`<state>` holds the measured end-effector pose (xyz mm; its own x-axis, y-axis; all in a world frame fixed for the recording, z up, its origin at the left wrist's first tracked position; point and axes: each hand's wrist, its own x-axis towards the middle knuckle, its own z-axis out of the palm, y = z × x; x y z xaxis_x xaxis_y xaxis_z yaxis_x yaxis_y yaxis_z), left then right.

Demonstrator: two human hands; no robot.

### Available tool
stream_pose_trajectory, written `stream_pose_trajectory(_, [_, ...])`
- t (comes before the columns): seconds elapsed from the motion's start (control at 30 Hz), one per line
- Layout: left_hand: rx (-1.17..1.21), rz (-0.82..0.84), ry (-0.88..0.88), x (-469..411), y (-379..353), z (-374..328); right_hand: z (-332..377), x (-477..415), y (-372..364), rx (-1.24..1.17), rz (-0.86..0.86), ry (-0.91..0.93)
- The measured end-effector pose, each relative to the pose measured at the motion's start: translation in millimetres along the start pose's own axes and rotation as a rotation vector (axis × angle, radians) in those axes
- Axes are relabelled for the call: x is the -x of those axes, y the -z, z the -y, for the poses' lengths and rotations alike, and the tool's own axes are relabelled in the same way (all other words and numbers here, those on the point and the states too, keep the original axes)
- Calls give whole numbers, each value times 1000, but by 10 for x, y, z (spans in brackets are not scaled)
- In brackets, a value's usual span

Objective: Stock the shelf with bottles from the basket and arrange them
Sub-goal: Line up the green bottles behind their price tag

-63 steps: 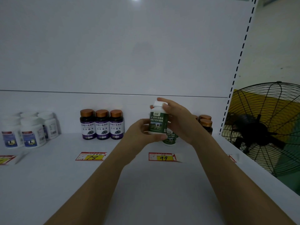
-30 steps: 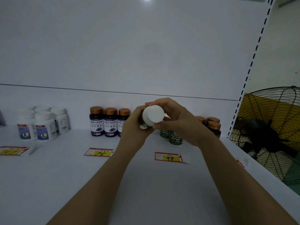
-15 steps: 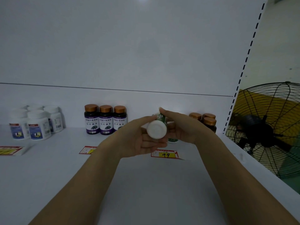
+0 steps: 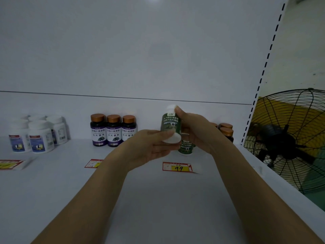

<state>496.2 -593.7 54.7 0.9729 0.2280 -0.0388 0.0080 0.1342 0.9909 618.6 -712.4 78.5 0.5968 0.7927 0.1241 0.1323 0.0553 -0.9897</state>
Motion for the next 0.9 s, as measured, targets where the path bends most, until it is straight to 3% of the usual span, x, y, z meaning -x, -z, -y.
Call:
stream_pose_trajectory(0.17, [-149, -144, -200, -47, 18, 44, 59, 54, -23, 46, 72, 207])
stream_pose_trajectory(0.3, [-281, -186, -246, -70, 15, 76, 53, 52, -30, 170, 8, 299])
stream_pose_trajectory(0.73, [-559, -165, -212, -142, 14, 139, 15, -4, 40, 322, -69, 167])
stream_pose_trajectory(0.9, [-684, -197, -205, -186, 55, 202, 131, -66, 34, 675, -76, 221])
